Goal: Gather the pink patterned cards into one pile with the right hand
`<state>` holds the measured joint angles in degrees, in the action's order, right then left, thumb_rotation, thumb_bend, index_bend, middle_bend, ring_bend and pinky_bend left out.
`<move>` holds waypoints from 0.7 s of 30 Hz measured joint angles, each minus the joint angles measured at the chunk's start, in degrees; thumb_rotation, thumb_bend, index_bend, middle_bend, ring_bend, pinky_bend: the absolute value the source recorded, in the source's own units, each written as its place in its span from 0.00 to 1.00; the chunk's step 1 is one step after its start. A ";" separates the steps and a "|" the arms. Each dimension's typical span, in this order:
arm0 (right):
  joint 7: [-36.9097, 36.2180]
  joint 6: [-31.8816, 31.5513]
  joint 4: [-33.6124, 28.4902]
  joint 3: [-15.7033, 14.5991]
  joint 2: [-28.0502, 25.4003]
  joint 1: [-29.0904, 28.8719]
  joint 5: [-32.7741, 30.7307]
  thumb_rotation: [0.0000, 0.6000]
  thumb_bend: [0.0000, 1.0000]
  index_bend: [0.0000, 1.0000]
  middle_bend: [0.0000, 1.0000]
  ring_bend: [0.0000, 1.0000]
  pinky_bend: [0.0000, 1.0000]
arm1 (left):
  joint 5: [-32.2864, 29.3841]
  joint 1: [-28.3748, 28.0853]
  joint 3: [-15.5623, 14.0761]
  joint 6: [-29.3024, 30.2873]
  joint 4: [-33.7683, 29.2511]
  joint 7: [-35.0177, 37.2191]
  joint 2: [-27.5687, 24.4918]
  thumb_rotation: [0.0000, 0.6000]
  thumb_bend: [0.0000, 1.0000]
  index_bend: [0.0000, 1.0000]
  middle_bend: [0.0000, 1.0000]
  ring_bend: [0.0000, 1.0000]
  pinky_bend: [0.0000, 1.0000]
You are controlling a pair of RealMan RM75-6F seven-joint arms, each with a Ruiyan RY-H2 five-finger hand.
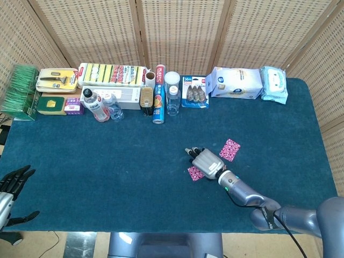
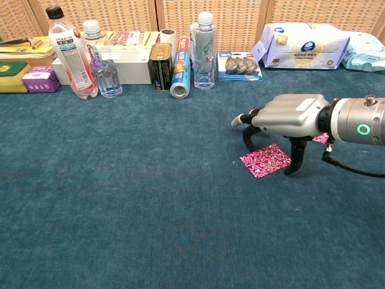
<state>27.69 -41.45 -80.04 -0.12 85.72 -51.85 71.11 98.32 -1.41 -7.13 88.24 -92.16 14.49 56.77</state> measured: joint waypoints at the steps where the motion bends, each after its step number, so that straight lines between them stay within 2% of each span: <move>1: -0.11 0.03 0.09 0.00 0.07 0.01 0.07 1.00 0.02 0.33 0.05 0.13 0.36 | -0.04 -0.01 0.01 -0.02 -0.01 0.04 -0.01 1.00 0.03 0.00 0.00 0.00 0.05; 12: -0.96 0.29 0.94 -0.01 0.48 0.24 0.85 1.00 0.03 0.34 0.05 0.13 0.36 | -0.03 -0.03 -0.04 -0.12 -0.03 0.01 0.03 1.00 0.03 0.00 0.00 0.00 0.05; 21: -1.96 -0.11 1.07 0.11 0.63 0.72 1.39 1.00 0.06 0.43 0.07 0.14 0.37 | -0.12 -0.09 -0.01 -0.30 -0.17 -0.28 0.07 1.00 0.03 0.00 0.00 0.00 0.05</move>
<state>25.73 -41.56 -78.97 -0.01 86.35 -51.13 72.50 98.20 -1.50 -7.13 87.93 -92.33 14.21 56.84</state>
